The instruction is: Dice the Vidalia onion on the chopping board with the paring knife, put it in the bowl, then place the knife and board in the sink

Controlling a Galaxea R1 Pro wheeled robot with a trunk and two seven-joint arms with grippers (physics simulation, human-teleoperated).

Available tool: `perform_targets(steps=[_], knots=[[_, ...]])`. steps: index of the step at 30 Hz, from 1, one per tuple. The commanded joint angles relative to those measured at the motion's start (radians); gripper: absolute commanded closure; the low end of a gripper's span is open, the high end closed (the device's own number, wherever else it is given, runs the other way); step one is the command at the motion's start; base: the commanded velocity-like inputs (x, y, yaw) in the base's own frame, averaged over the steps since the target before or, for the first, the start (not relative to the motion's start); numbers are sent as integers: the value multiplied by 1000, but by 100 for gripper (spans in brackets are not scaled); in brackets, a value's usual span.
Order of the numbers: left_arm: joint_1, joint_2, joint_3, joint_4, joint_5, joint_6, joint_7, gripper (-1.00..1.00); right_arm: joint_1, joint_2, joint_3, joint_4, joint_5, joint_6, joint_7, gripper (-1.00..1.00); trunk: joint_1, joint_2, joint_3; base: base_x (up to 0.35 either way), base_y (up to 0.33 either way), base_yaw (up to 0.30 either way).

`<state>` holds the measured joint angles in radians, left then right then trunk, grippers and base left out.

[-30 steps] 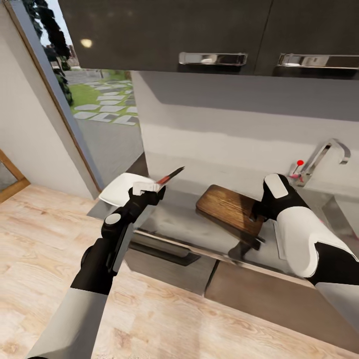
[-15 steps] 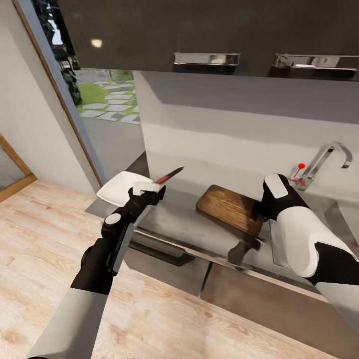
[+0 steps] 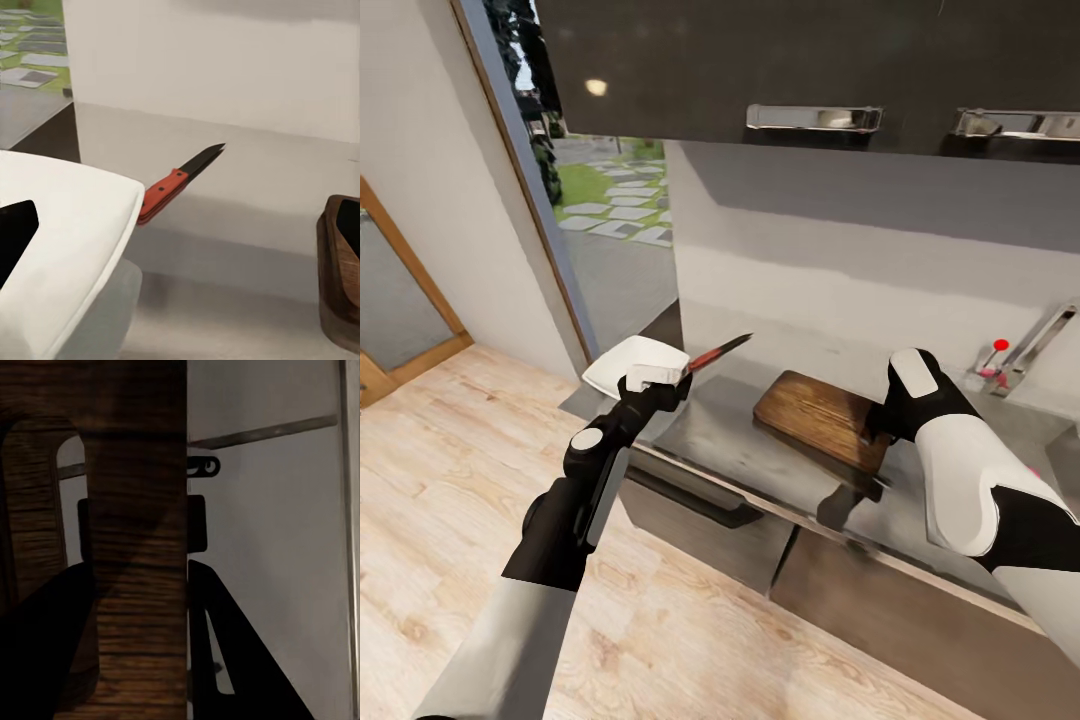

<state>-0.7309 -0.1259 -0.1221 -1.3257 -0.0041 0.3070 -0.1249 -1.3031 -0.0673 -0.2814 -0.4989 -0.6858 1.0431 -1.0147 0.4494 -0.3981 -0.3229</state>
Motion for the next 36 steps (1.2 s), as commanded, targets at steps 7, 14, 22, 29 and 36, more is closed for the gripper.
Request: perform_targets(steps=[7,14,22,29,36], knots=[[-1,-1,2,-1,0,7,-4,-100,-1,0,-1,-1,-9,4,-10,100,1,-2,-2,-7,-9,11],[-1,-1,1,-1,0,6,-4,-100,2,0,-1,-1,-9,3,-9,100,1,-2,-2,-135,-123,1],[-1,-1,1,0,0,6,-4,-100,2,0,-2,-1,-9,3,-6,100,1,-2,-2,-23,-22,0],[-1,0,2,0,0,6,-4,-100,3,0,-2,-1,-9,4,15,100,1,-2,-2,-1,-1,0],[-1,-1,1,0,0,6,-4,-100,7,-1,-2,-1,-9,4,92,100,1,-2,-2,0,0,0]])
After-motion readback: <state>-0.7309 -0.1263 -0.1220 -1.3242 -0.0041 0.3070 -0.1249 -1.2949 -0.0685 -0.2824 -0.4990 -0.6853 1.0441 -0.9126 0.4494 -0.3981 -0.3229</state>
